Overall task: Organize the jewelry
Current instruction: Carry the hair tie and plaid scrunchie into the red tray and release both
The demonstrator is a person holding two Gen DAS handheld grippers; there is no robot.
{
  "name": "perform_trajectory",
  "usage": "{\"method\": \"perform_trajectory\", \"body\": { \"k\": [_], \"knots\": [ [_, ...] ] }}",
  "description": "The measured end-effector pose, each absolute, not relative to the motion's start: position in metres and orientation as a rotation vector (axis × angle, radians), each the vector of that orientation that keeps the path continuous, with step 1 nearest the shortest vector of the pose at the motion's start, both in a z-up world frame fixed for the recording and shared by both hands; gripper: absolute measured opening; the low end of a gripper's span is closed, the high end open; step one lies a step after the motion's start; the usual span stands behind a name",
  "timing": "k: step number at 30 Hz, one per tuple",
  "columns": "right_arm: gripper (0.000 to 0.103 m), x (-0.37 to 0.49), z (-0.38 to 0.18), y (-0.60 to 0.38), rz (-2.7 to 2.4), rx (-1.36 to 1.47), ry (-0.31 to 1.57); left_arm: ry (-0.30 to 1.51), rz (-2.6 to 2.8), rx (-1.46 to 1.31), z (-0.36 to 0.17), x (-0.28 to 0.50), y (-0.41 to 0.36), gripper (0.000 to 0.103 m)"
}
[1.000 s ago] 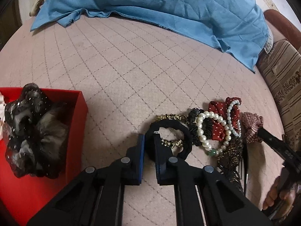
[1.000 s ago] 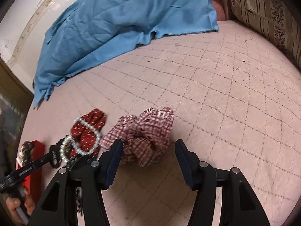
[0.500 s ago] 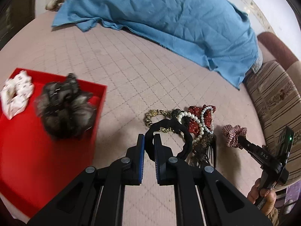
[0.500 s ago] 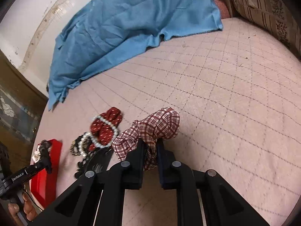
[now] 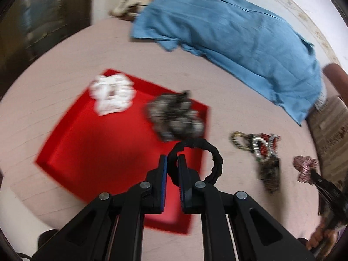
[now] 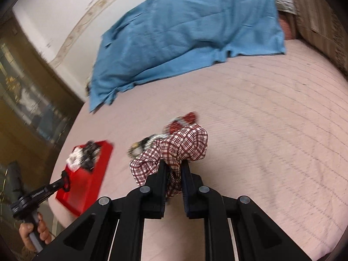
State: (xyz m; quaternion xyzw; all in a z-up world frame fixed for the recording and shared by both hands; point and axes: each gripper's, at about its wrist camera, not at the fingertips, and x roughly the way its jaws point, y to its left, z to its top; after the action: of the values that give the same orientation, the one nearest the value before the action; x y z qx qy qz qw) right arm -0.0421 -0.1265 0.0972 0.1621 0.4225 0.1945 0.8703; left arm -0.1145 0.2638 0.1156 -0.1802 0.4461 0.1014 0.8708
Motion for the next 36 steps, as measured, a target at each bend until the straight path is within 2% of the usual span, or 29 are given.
{"method": "perform_trajectory", "body": {
  "k": [14,24,36],
  "knots": [
    [0.014,-0.07,0.119,0.055,0.719,0.096,0.933,0.955,0.389,-0.474,0.088,-0.149,0.358,0.009],
    [0.014,-0.07,0.068,0.157,0.816,-0.034,1.067,0.968,0.423,-0.491,0.07,-0.14,0.387,0.009],
    [0.016,-0.087,0.038,0.192,0.859,-0.11,1.135,0.955,0.429,-0.513,0.064,-0.136,0.396,0.01]
  ]
}}
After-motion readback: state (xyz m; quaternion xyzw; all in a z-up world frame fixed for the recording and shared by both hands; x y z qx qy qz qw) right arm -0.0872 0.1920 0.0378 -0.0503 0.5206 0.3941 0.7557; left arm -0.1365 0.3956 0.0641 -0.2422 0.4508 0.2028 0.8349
